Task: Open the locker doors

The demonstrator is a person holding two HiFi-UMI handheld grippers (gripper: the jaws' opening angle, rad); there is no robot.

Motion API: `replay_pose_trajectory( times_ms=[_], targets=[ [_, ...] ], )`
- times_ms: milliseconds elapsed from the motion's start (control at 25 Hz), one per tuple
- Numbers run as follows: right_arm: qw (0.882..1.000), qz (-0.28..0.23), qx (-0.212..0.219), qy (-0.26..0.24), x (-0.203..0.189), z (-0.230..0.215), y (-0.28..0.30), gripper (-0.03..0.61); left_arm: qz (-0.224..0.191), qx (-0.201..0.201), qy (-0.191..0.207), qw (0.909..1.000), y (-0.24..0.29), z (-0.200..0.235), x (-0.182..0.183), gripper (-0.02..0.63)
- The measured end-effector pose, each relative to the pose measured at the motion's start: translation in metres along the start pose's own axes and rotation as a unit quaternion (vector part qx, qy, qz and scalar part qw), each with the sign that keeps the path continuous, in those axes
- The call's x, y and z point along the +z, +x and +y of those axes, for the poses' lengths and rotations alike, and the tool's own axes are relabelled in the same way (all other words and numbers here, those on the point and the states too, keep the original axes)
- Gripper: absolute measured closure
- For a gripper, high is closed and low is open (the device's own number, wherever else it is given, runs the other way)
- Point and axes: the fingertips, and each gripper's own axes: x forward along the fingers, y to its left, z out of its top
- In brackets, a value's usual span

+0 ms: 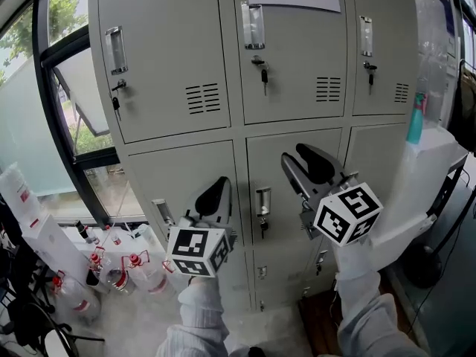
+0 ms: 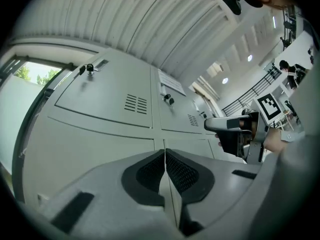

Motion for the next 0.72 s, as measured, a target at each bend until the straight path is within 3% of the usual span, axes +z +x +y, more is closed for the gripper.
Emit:
replay_pose_trajectory(
  times_ms=[480,720],
  targets=[
    [1.0,-0.015,-0.001,-0.019,0.09,-0.028,0.057,0.425,-0.065,0.005,0.069,0.9955,0.038,0.02,0.092,0.601],
    [0.999,-0.027,0.016,-0.038,0.13,-0.027,0.084,0.425,-0.089,0.002,0.077,0.9931,0.055,0.029,0.124,0.601]
  ],
)
